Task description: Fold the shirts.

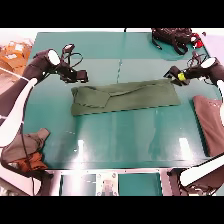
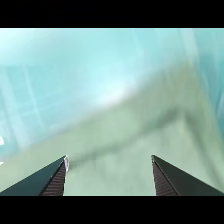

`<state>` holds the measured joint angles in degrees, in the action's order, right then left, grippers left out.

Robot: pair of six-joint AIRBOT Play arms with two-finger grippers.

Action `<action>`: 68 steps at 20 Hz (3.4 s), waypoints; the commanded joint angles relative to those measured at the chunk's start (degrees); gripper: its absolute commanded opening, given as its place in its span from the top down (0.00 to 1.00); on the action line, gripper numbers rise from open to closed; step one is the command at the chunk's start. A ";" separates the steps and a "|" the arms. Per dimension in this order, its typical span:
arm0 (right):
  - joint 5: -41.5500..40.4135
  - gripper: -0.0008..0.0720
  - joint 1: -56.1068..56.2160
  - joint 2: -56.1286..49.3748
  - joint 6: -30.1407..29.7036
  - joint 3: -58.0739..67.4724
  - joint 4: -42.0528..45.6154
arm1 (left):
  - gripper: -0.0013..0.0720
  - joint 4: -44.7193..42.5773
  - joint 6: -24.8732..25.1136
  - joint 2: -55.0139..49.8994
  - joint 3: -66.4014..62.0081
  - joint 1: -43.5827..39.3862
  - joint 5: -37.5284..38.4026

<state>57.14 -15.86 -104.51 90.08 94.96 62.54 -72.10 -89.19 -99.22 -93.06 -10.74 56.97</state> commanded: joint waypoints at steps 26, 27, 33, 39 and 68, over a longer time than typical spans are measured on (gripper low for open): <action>36.65 0.96 -7.74 -7.08 -19.52 9.11 -7.93 | 0.95 16.44 1.18 -10.95 -9.44 -16.24 -2.64; 38.53 0.96 -7.69 -4.46 -18.27 9.11 -9.84 | 0.95 16.68 1.18 -12.74 -9.51 -18.73 -4.31; 44.19 0.96 -3.08 10.08 -12.72 9.09 -17.86 | 0.95 18.51 1.16 -19.50 -12.81 -27.76 -11.17; 44.48 0.96 5.53 13.64 -12.07 9.09 -18.58 | 0.95 20.52 0.66 -21.57 -13.33 -28.44 -11.43; -19.15 0.32 45.97 -2.56 -4.98 2.47 -21.42 | 0.95 -10.08 8.70 2.49 -26.62 10.80 33.83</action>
<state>31.11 35.68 -108.97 84.99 97.23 38.96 -82.08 -81.56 -96.95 -119.66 -0.60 90.65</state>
